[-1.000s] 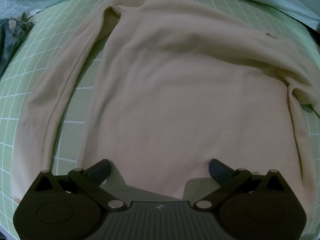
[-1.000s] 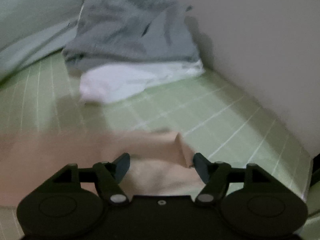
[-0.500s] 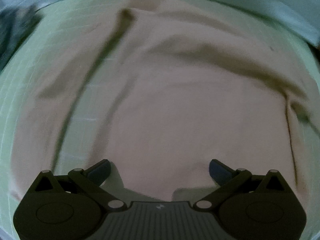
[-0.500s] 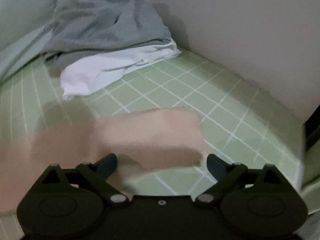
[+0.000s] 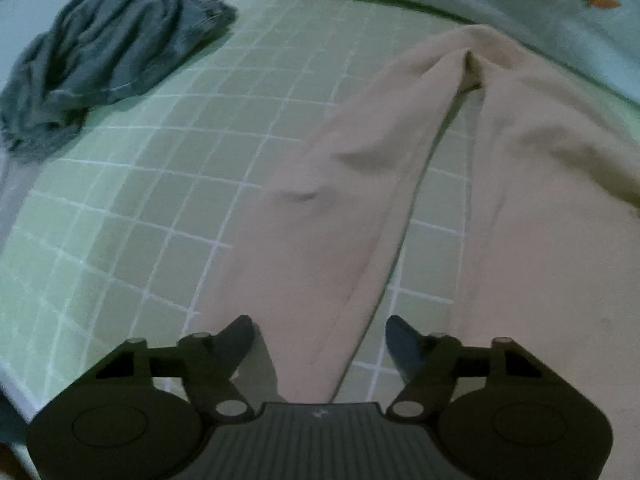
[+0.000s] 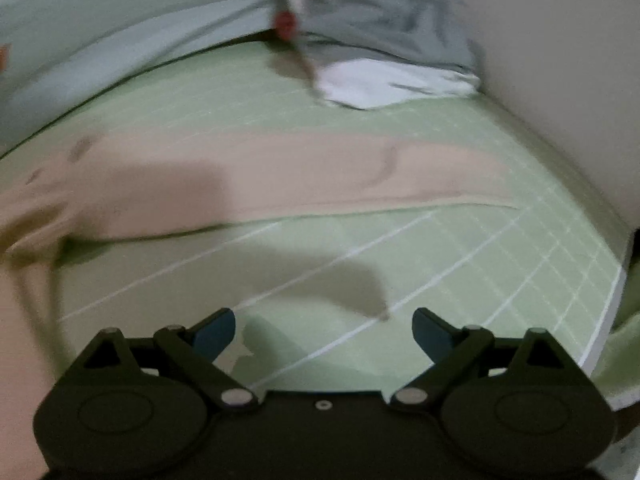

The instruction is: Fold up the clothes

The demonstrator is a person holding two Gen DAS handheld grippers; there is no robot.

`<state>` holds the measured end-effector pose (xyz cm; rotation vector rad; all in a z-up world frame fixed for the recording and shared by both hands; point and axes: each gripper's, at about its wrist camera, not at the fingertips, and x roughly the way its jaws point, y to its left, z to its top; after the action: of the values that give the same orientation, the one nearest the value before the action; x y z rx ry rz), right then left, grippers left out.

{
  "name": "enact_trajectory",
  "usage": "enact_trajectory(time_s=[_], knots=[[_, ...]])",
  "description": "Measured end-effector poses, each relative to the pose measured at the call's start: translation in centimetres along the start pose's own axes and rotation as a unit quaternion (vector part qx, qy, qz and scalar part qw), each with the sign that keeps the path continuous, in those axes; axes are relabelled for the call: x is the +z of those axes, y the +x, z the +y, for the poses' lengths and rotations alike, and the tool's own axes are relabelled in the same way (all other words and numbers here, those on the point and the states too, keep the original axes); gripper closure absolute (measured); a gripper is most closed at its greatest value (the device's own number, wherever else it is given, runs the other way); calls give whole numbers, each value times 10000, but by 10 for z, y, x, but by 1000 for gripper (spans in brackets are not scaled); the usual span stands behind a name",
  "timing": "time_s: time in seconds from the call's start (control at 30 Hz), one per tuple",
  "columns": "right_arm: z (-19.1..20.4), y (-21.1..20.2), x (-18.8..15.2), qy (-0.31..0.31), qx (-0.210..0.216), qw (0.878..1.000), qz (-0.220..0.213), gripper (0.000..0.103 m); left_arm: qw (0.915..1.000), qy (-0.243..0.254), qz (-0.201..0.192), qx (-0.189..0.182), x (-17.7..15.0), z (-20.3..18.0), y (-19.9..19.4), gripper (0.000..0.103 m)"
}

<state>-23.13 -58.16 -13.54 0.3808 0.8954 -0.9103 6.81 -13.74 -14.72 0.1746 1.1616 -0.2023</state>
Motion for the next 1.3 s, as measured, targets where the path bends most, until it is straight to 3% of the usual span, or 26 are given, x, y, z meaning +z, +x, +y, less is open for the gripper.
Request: enact_trajectory(time_s=[0.1,0.13,0.23,0.47,0.6,0.67,0.7,0.73,0.8,0.83,0.93,1.03,1.13,1.3], knots=[[24,-19,-8,-157,32,9999,-61,7,9992,297,-214,-140,1,3,-8,59],[30,-26,-12,-181,9,9998,-77,7,9990,293,-265,-228,2,6,-9,72],[46,-45,-25,-205,-117,9996,-134,7,9978,275,-439,-409,5,21,-9,97],[77,-70,-64,-120,-392,9992,21,10,9948,-109,-989,224,23,96,-23,98],[95,-77,-79,-231,-459,9986,134,10,9936,-628,-825,455,29,136,-16,98],[99,-79,-81,-228,-448,9986,142,10,9933,-814,-654,502,25,143,-15,96],[99,-80,-81,-205,-432,9988,129,10,9931,-864,-597,526,22,144,-16,83],[97,-80,-79,-180,-417,9989,101,10,9928,-888,-592,537,18,142,-20,62],[95,-81,-75,-108,-387,9992,41,10,9922,-947,-674,446,13,135,-28,34],[93,-80,-73,-66,-369,9993,9,10,9916,-984,-749,370,10,130,-33,28],[91,-71,-58,-64,-216,9997,-100,7,9913,-984,-854,176,5,105,-43,16],[96,-57,-39,-290,27,9995,-94,2,9923,-919,-819,151,5,75,-47,13],[106,-52,-22,-746,472,9954,-373,0,9924,-860,-883,-3,5,49,-50,9],[113,-35,15,-1258,921,9864,-528,0,9929,-717,-933,-166,35,8,-44,9]])
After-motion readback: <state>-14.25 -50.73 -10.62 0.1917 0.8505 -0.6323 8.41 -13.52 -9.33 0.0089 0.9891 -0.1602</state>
